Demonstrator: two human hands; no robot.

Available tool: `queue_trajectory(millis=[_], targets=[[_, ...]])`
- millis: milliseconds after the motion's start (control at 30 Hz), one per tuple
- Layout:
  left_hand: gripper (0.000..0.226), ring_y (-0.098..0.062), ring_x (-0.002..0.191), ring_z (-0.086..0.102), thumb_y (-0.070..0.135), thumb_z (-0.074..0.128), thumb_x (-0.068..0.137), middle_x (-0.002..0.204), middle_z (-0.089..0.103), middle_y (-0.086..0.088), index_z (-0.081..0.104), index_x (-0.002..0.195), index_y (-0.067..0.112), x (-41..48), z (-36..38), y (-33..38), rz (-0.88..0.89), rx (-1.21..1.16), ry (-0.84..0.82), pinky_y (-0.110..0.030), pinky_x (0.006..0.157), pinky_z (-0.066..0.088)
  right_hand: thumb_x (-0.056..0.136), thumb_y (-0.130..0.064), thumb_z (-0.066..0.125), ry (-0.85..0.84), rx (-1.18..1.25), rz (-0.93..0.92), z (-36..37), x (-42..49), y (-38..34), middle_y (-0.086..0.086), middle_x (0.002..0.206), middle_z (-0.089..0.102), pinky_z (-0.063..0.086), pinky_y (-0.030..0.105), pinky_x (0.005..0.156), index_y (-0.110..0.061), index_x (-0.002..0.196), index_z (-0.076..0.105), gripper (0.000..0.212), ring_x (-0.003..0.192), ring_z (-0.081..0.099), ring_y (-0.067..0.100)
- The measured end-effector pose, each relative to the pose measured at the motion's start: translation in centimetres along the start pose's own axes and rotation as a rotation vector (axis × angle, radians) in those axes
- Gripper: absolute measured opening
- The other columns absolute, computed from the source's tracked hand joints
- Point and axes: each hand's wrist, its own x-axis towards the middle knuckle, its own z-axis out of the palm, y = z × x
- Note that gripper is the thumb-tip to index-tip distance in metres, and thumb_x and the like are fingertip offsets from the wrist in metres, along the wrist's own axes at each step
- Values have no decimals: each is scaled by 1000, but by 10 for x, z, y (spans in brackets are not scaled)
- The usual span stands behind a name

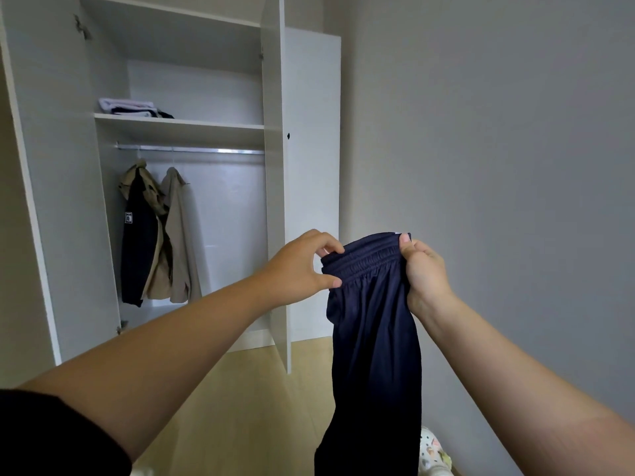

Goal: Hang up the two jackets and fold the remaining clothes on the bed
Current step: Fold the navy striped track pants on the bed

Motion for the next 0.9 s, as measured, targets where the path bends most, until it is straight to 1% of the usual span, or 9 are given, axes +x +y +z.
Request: queue_trajectory(millis=[100, 267, 467, 567, 633, 700, 800, 867, 900], targets=[[31, 7, 93, 49, 19, 77, 75, 102, 56, 15, 57, 89, 38, -2, 4, -5, -32, -4, -10, -11, 79, 35, 99, -25, 47, -156, 40, 46, 2, -2, -4, 7, 78, 67, 56, 35, 71, -8, 82, 59, 27, 71, 64, 21], [27, 1, 94, 49, 23, 82, 68, 94, 56, 13, 58, 71, 36, -7, 0, -1, -25, 36, -57, -17, 87, 38, 100, -28, 42, -319, 68, 114, -5, -1, -13, 8, 82, 69, 56, 35, 69, -9, 90, 61, 29, 75, 67, 22], [25, 4, 89, 57, 14, 74, 79, 89, 64, 12, 54, 68, 26, -9, -9, 6, -13, 41, -145, -23, 90, 43, 98, -20, 47, -273, -123, 128, -18, 4, -6, 9, 82, 62, 53, 30, 69, -9, 81, 56, 22, 73, 59, 20], [33, 7, 66, 52, 16, 67, 86, 61, 56, 25, 44, 67, 30, -7, -7, 5, 1, 150, -203, -18, 67, 40, 98, -16, 46, -281, -152, 142, -24, 7, -4, 10, 82, 62, 53, 28, 69, -7, 81, 55, 21, 74, 59, 21], [32, 2, 59, 48, 17, 65, 87, 54, 52, 27, 43, 68, 30, -3, -9, 5, -2, 205, -228, -15, 57, 34, 98, -12, 46, -266, -139, 144, -26, 8, -2, 12, 84, 61, 53, 28, 69, -6, 83, 55, 18, 74, 59, 21], [24, -4, 70, 57, 13, 65, 87, 67, 62, 22, 50, 79, 30, 1, -14, 8, -19, 153, -237, -19, 68, 45, 97, -8, 46, -221, -116, 126, -25, 7, -1, 12, 81, 60, 53, 27, 65, -5, 80, 54, 19, 71, 58, 21], [22, -12, 87, 64, 13, 63, 88, 87, 70, 6, 58, 106, 25, 6, -16, 8, -100, 42, -209, -23, 83, 47, 94, -4, 50, -113, -27, 67, -15, 4, -2, 7, 72, 64, 54, 23, 57, -7, 78, 60, 19, 64, 61, 19], [8, -18, 78, 61, 20, 62, 89, 79, 66, -1, 63, 89, 12, 8, -12, 6, -115, 8, -164, -29, 80, 46, 92, -2, 54, -51, 37, 46, -9, 2, -4, 1, 70, 70, 55, 23, 56, -15, 90, 67, 19, 60, 66, 13], [19, -18, 74, 56, 23, 62, 89, 75, 60, -1, 61, 79, 7, 9, -9, 5, -120, -1, -136, -30, 78, 44, 91, -2, 55, -33, 33, 28, -7, 2, -6, 0, 72, 71, 55, 22, 56, -17, 93, 68, 20, 60, 66, 11]])
